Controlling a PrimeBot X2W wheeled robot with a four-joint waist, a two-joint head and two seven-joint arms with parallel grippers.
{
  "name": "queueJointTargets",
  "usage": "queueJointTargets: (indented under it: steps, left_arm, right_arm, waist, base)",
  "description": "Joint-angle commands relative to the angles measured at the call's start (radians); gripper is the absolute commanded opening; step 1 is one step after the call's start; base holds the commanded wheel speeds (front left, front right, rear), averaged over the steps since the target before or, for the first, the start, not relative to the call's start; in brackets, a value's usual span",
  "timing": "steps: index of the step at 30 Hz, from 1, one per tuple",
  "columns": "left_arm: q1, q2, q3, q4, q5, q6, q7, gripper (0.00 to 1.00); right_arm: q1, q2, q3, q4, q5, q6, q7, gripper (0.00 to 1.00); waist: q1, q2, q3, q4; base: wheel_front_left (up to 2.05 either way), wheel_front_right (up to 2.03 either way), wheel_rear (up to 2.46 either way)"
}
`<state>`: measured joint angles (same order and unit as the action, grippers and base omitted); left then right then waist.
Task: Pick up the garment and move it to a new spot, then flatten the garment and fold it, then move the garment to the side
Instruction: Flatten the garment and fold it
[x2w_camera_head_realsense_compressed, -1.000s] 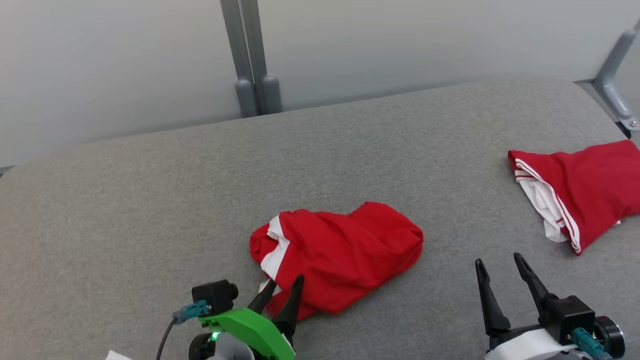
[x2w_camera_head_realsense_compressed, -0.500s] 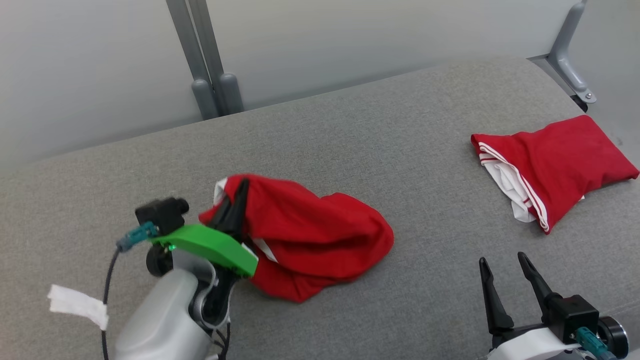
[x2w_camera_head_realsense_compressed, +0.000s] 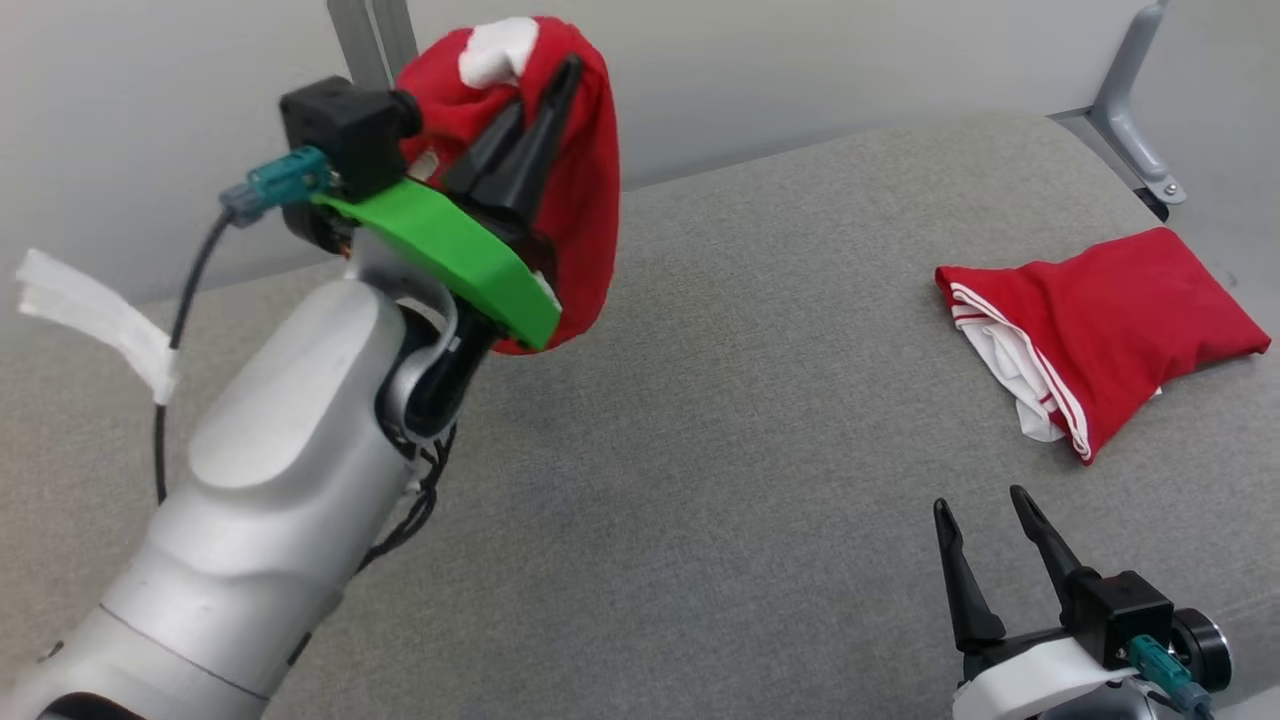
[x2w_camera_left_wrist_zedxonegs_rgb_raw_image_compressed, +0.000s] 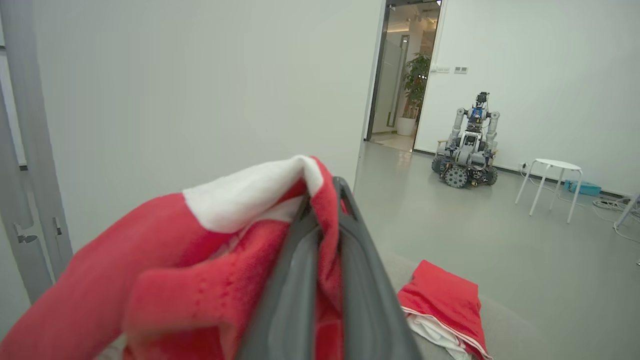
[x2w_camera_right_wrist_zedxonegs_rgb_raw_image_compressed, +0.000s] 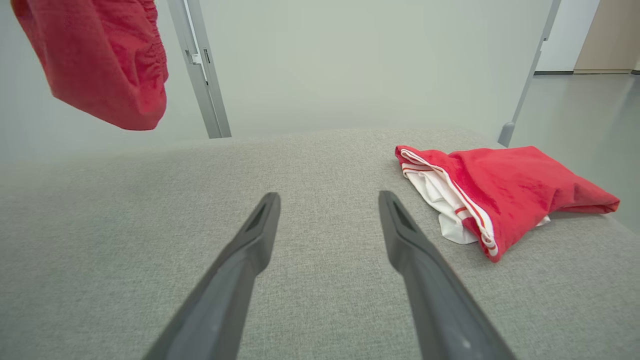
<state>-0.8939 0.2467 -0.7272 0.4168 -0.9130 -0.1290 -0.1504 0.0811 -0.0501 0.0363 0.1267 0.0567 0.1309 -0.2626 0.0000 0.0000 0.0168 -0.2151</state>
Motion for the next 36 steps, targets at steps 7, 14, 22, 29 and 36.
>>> queueJointTargets:
  steps: [7,14,22,29,36]
  left_arm:
    - [0.171,-0.059,-0.263,0.094,-0.026,-0.003,-0.039,0.00]
    - [0.353,-0.161,-0.461,0.220,0.013,-0.003,-0.108,0.20]
    - [0.493,-0.171,-0.386,0.220,0.164,0.019,-0.115,1.00]
    - [0.725,-0.064,-0.163,0.054,0.256,0.120,-0.115,1.00]
    - [0.816,0.002,-0.018,-0.120,0.350,0.172,-0.115,1.00]
  right_arm:
    - [0.011,-0.001,-0.007,0.008,0.012,0.000,-0.003,1.00]
    - [0.005,-0.001,-0.022,-0.004,0.023,0.000,-0.003,1.00]
    - [0.005,-0.001,-0.038,-0.008,0.016,0.000,-0.003,1.00]
    - [0.047,-0.001,-0.065,-0.012,0.011,0.000,-0.003,1.00]
    - [0.075,-0.001,-0.075,-0.024,0.005,0.000,-0.003,1.00]
  waist:
    - [0.0000,0.0000,0.013,-0.030]
    - [0.0000,0.0000,0.045,-0.014]
    - [0.0000,0.0000,0.047,0.040]
    - [0.0000,0.0000,-0.005,0.083]
    - [0.0000,0.0000,-0.021,0.141]
  base:
    - [0.00,0.00,0.00]
    - [0.00,0.00,0.00]
    - [0.00,0.00,0.00]
    - [0.00,0.00,0.00]
    - [0.00,0.00,0.00]
